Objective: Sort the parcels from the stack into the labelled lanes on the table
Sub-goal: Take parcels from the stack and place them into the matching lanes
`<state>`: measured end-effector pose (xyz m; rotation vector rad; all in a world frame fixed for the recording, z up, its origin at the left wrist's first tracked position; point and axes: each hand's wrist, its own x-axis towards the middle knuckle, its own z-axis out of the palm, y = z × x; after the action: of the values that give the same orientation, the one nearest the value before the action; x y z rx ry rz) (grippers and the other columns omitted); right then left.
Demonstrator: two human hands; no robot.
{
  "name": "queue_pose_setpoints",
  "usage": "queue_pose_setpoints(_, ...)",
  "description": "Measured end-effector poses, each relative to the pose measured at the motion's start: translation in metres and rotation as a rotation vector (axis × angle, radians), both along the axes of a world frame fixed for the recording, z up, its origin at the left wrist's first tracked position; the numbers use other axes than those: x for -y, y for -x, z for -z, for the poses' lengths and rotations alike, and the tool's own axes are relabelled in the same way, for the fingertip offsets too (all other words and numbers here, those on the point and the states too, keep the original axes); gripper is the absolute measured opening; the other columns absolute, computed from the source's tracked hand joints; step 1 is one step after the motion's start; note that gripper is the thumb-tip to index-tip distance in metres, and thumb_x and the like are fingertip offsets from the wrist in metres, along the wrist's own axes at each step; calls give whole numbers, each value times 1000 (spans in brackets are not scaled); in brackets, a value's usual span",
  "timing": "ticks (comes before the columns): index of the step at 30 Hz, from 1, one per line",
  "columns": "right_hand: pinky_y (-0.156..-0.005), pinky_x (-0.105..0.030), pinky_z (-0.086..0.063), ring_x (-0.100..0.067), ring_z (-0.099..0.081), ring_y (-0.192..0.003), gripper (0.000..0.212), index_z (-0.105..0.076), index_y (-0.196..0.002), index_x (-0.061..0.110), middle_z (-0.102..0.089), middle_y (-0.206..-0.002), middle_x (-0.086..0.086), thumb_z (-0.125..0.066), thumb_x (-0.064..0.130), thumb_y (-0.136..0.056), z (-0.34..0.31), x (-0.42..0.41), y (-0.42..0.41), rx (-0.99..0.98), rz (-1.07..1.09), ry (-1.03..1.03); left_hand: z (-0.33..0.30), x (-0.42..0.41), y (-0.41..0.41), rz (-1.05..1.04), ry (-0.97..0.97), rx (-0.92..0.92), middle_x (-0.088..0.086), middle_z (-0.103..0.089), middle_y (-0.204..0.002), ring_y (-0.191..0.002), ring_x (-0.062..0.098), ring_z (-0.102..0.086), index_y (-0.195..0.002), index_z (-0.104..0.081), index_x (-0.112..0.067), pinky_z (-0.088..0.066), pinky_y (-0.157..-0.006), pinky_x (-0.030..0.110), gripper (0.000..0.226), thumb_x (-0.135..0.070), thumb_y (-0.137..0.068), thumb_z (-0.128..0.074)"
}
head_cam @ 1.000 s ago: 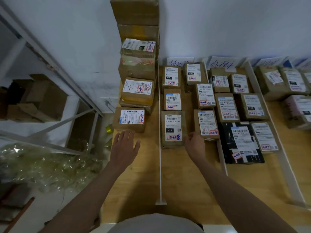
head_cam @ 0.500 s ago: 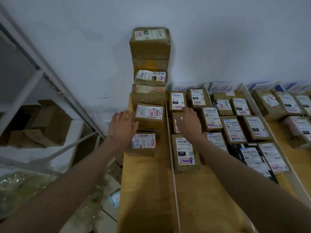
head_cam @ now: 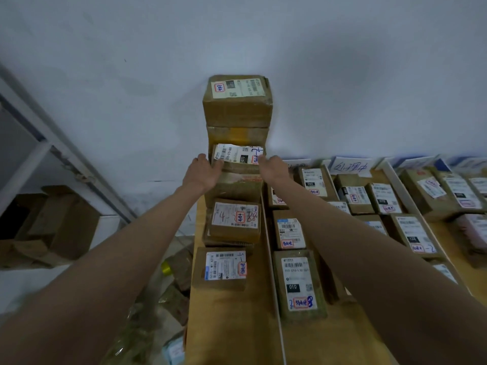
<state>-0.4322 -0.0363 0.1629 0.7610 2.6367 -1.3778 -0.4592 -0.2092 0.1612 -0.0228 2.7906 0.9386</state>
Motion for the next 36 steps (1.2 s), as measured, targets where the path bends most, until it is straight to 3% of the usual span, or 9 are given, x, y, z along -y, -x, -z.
queue_pose_setpoints(2, -77, -31, -43, -26, -58, -103, 38, -54, -126, 1, -61, -120, -13, -41, 29, -105, 5, 3, 5, 0, -9, 29, 6, -6, 3, 8, -70, 33, 18, -50, -142, -127, 34, -51, -142, -41, -3, -43, -93, 37, 57, -45, -103, -42)
queue_pose_setpoints(8, -83, -29, -53, -26, -62, -113, 30, -58, -126, 3, -63, -131, -12, -49, 19, -103, 9, 0, -1, -70, 23, 82, 18, -14, -8, 5, -166, -5, 13, -54, -139, -123, 32, -55, -139, -46, -10, -46, -93, 37, 50, -44, -102, -46)
queue_pose_setpoints(13, -61, -13, -41, -20, -60, -115, 27, -53, -127, 7, -61, -134, -8, -48, 19, -103, 3, 2, -29, -137, 68, 142, 14, -5, -28, -35, -246, -40, 11, -54, -139, -123, 30, -55, -139, -46, -12, -49, -98, 40, 52, -46, -100, -46)
queue_pose_setpoints(17, -51, -8, -41, -8, -62, -90, 24, -58, -120, 11, -68, -121, -3, -50, 25, -102, -4, 4, -62, -180, 57, 134, 7, 2, -56, -99, -343, -90, 8, -53, -139, -123, 26, -54, -137, -46, -15, -50, -98, 42, 47, -43, -101, -48)
queue_pose_setpoints(21, -63, -23, -58, -15, -70, -88, 27, -46, -126, 13, -68, -116, -9, -54, 23, -101, -12, 12, -109, -160, 63, 303, 1, 13, -91, -140, -377, -144, 8, -57, -131, -116, 24, -57, -132, -49, -13, -51, -96, 43, 42, -42, -101, -47)
queue_pose_setpoints(25, -56, -17, -53, -14, -72, -86, 58, -25, -150, 23, -69, -115, -10, -56, 24, -101, -14, 19, -166, -131, -5, 448, -2, 28, -127, -75, -360, -145, 9, -59, -131, -117, 25, -56, -134, -53, -11, -47, -90, 32, 39, -34, -103, -46)
queue_pose_setpoints(29, -65, -21, -55, -17, -71, -92, 42, -43, -141, 15, -68, -113, -10, -54, 26, -102, 5, 23, -214, -40, -11, 464, 6, 46, -156, 12, -301, -82, 10, -62, -126, -104, 18, -54, -130, -59, -11, -39, -82, 26, 35, -30, -103, -47)
queue_pose_setpoints(33, -73, -28, -58, -16, -67, -92, 39, -46, -130, 10, -65, -111, -6, -55, 33, -100, 11, 20, -249, 3, -5, 400, 15, 62, -181, 85, -269, -62, 9, -63, -127, -103, 13, -53, -130, -60, -11, -39, -73, 15, 33, -27, -104, -47)
queue_pose_setpoints(36, -81, -32, -57, -16, -64, -100, 49, -42, -135, 13, -63, -115, -3, -57, 41, -98, 10, 18, -262, 32, -65, 325, 17, 70, -196, 168, -276, -22, 6, -62, -132, -113, 19, -56, -134, -59, -15, -42, -85, 20, 36, -31, -104, -47)
